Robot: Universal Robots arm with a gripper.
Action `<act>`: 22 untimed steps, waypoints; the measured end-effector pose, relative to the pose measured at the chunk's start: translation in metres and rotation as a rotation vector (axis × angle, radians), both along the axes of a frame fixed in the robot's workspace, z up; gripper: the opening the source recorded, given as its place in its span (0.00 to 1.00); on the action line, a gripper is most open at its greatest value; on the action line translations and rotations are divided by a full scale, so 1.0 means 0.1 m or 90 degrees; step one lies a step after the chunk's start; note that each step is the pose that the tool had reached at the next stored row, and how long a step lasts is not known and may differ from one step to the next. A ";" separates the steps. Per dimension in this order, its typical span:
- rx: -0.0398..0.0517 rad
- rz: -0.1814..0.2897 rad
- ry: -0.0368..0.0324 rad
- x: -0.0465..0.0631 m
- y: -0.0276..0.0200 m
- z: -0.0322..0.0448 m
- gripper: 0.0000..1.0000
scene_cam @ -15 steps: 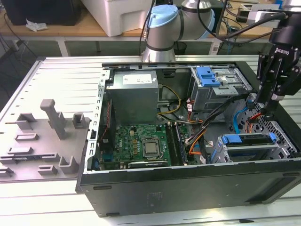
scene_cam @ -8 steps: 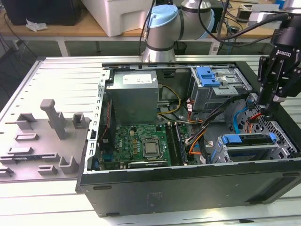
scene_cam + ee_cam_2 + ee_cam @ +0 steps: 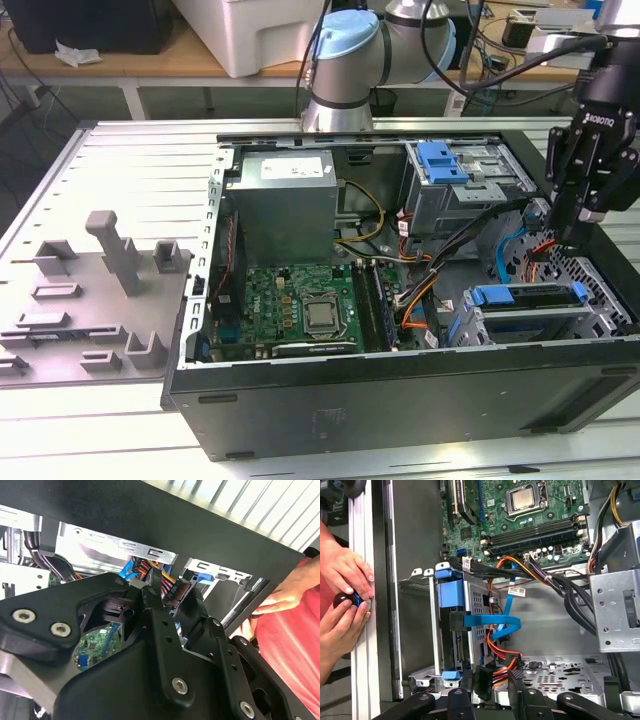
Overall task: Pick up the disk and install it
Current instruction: 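Insert the first disk wire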
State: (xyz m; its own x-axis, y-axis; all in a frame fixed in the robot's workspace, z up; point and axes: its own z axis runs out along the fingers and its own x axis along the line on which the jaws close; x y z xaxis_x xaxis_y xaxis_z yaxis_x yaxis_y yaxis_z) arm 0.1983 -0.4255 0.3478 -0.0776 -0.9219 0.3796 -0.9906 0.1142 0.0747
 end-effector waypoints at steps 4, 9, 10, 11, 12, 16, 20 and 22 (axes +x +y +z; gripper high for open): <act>-0.0007 0.000 0.0000 0.00 0.007 -0.005 0.41; -0.0018 -0.001 0.0000 0.00 0.006 -0.021 0.41; -0.0017 -0.001 0.0000 0.00 0.007 -0.023 0.41; -0.0018 -0.001 0.0000 0.00 0.007 -0.024 0.41; -0.0017 -0.001 0.0000 0.00 0.007 -0.025 0.41; -0.0018 -0.002 0.0000 0.00 0.007 -0.027 0.41; -0.0019 -0.002 0.0001 0.00 0.007 -0.032 0.32; -0.0022 -0.002 0.0002 0.00 0.007 -0.034 0.32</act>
State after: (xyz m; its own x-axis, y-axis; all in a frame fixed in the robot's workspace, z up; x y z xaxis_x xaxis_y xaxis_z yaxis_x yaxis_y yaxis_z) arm 0.1980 -0.4248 0.3443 -0.0804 -0.9203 0.3828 -0.9903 0.1175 0.0746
